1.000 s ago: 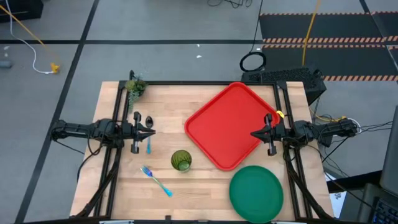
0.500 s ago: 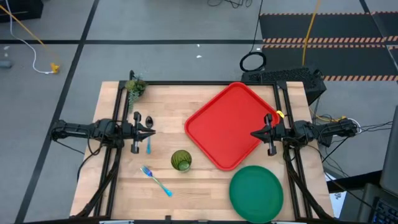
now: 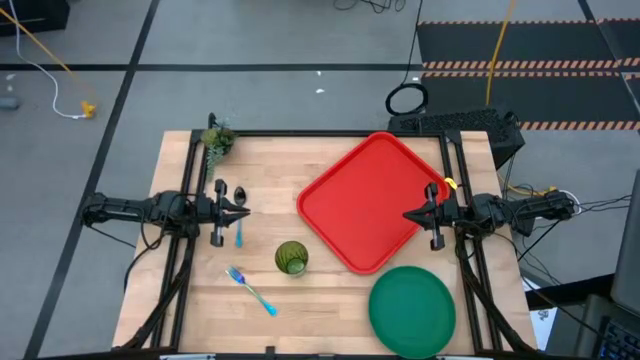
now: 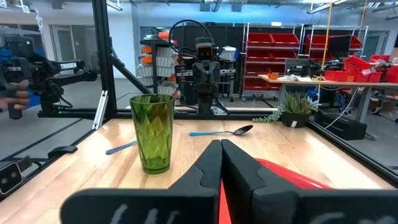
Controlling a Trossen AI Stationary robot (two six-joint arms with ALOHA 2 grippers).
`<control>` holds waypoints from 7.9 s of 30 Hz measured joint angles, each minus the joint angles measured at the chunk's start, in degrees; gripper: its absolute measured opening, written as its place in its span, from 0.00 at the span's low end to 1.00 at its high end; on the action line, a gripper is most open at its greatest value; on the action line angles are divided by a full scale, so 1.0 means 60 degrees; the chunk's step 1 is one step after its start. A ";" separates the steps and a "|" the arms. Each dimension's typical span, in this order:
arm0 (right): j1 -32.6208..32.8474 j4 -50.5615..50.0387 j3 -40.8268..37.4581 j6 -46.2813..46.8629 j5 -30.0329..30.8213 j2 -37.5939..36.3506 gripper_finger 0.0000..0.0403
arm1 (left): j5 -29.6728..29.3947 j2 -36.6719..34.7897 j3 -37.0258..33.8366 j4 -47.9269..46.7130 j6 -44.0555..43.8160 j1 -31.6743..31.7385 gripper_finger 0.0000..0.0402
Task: Pick and place plate/cup/fork/spoon on tray
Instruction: Put the green cup on top of the red serving tray
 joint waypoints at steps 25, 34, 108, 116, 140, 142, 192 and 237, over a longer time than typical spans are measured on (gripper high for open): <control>0.0000 0.0142 0.0000 0.0036 0.0015 0.0002 0.00 | 0.0663 0.2093 0.2404 0.3411 -0.0109 -0.0286 0.02; 0.0000 0.0261 0.0000 0.0040 0.0015 0.0001 0.00 | 0.0787 0.4880 0.6043 0.1270 0.0080 -0.0286 0.02; 0.6703 -0.6897 0.8247 1.0852 0.1235 1.0151 0.00 | 0.0033 1.2142 1.0739 -0.1330 -0.0038 -0.2014 0.05; 0.7558 -0.6588 0.8247 1.2577 0.1040 1.0835 0.00 | -0.0431 1.2142 1.0735 -0.1238 0.0031 -0.1991 0.05; 0.7788 -1.0369 0.8244 1.3227 -0.0264 1.1364 0.31 | -0.0710 1.2142 1.0732 -0.1366 -0.0228 -0.1991 0.05; 0.7792 -1.0613 0.8244 1.3081 0.0033 1.1364 0.35 | -0.0710 1.2142 1.0732 -0.1464 -0.0228 -0.1991 0.05; 0.7308 -0.8149 0.5978 1.3646 -0.0020 1.1346 0.49 | -0.1345 1.3337 1.0728 -0.3120 -0.0513 -0.3618 0.17; 0.7308 -0.7349 0.6053 1.4426 -0.0228 1.1346 0.49 | -0.1347 1.4219 1.0732 -0.6017 0.0118 -0.3993 0.06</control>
